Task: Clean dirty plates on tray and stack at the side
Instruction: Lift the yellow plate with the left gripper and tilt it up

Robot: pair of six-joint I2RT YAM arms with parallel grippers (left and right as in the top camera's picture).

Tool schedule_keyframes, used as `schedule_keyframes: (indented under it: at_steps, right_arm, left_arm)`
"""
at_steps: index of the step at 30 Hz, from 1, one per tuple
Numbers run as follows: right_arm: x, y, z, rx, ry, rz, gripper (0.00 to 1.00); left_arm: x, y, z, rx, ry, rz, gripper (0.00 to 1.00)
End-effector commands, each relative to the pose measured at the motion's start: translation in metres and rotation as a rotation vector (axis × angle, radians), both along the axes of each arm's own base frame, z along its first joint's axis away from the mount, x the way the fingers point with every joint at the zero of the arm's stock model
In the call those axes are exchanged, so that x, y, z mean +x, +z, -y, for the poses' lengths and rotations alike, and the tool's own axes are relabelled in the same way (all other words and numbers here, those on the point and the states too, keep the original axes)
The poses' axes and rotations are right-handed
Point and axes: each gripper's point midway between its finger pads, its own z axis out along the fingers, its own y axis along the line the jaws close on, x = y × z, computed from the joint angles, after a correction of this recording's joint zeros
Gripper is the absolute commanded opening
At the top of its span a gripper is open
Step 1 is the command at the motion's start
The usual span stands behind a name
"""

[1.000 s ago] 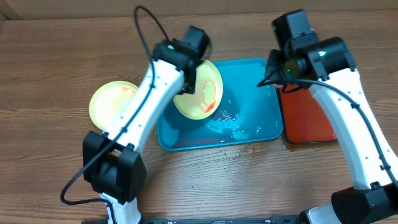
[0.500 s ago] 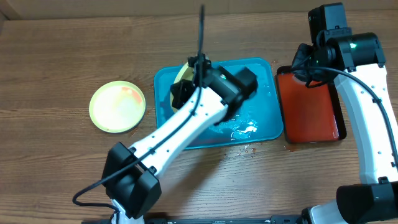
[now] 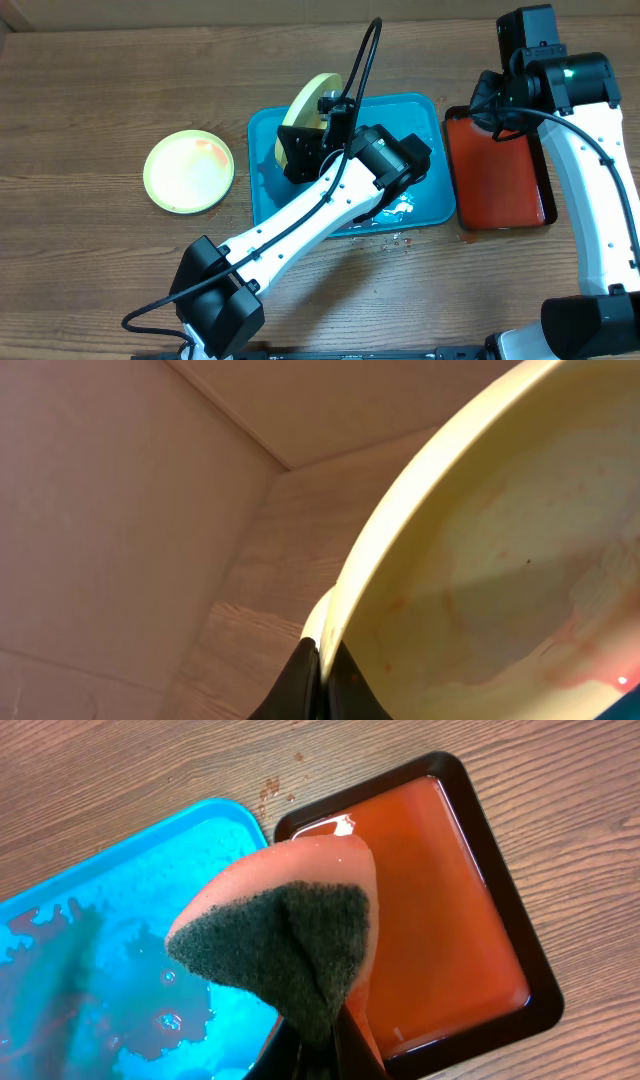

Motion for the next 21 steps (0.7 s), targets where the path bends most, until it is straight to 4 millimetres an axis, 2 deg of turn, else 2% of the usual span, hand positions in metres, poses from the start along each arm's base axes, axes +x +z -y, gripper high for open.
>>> schedule_keyframes:
  at_steps: [1,5,8,16,21]
  right_arm:
    - [0.001,-0.001,0.002,0.003,-0.004,0.002,0.04]
    - [0.001,-0.001,0.002,0.003,-0.004,0.002,0.04]
    - [0.000,-0.001,0.002,0.003,-0.004,0.001,0.04]
    - [-0.001,-0.001,0.003,0.000,0.000,-0.006,0.04]
    - [-0.001,-0.001,0.003,0.000,0.000,-0.006,0.04]
  left_arm:
    - [0.000,0.016,-0.003,-0.018,0.000,0.087,0.04]
    - [0.000,0.014,-0.005,-0.048,0.018,0.098,0.04]
    - [0.000,0.004,-0.006,-0.104,0.047,0.078,0.04]
    - [0.003,-0.038,-0.012,-0.248,0.109,-0.145,0.05]
    - [0.024,-0.073,0.010,-0.381,-0.039,-0.402,0.04]
